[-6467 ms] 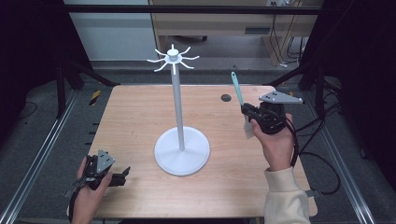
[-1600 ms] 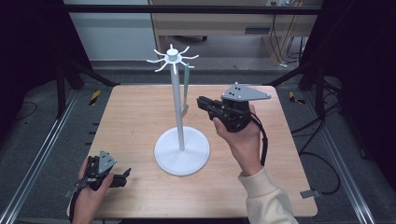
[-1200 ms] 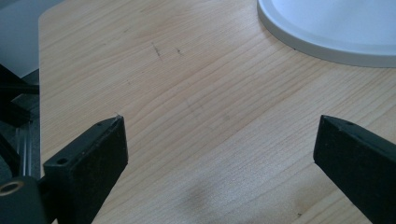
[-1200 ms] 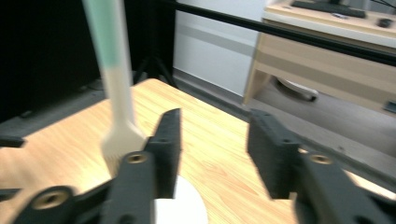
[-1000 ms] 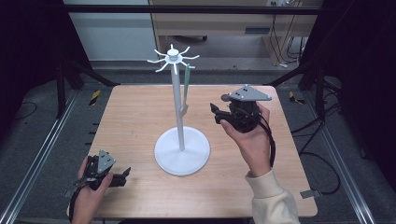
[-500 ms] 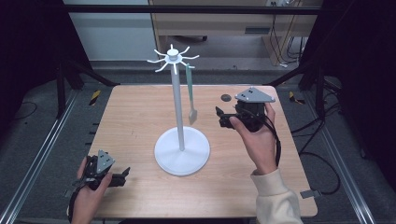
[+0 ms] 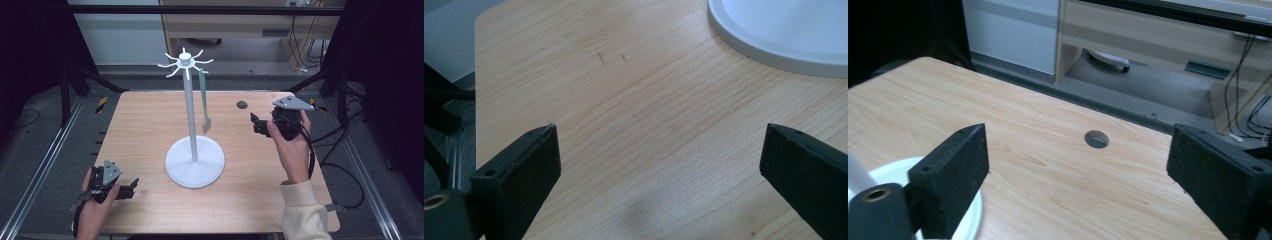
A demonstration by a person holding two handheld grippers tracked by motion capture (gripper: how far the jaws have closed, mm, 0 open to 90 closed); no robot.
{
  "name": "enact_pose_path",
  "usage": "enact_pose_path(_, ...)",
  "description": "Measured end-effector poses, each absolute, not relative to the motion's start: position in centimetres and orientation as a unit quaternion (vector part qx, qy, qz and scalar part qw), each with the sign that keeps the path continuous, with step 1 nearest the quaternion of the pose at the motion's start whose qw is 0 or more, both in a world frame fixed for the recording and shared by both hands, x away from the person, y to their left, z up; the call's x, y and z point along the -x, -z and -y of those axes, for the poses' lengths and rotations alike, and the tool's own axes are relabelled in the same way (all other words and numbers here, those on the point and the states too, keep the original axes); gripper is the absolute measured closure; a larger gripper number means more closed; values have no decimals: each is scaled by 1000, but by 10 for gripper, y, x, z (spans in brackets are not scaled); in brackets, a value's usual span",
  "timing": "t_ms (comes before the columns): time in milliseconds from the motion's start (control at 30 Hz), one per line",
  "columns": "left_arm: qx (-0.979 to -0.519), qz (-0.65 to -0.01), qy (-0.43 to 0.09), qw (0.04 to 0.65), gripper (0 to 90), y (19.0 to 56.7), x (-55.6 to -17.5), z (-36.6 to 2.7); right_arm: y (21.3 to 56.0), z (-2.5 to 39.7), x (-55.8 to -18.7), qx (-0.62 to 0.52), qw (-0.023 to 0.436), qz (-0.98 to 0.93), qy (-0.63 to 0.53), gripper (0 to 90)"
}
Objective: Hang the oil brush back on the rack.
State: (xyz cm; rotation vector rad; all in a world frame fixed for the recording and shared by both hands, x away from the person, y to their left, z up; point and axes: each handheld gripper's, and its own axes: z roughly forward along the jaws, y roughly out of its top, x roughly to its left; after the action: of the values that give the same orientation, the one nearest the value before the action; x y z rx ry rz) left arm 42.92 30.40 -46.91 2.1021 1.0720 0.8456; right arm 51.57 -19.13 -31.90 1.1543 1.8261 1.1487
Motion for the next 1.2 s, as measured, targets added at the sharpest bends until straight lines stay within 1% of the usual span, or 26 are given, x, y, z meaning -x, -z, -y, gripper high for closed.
enact_pose_path(133,-793,-409,-323,315,25,468,-429,-305,327,199,-519,-449,358,-700,-425,118)
enact_pose_path(367,-794,-407,-320,320,24,468,-428,-304,340,216,-524,-466,366,-690,-416,102)
enact_pose_path(533,-794,-407,-321,318,24,468,-428,-305,358,227,-529,-482,354,-687,-413,97)
enact_pose_path(800,-793,-406,-323,320,24,468,-428,-305,385,230,-539,-500,334,-691,-402,93)
enact_pose_path(933,-794,-403,-322,321,24,468,-429,-304,401,233,-544,-513,317,-698,-386,90)
enact_pose_path(1000,-794,-403,-321,322,25,469,-429,-303,407,235,-544,-517,316,-696,-386,97)
enact_pose_path(1133,-795,-404,-321,318,24,469,-429,-304,419,239,-547,-523,293,-701,-386,102)
enact_pose_path(1200,-793,-405,-323,321,24,469,-429,-305,425,238,-548,-522,292,-700,-389,103)
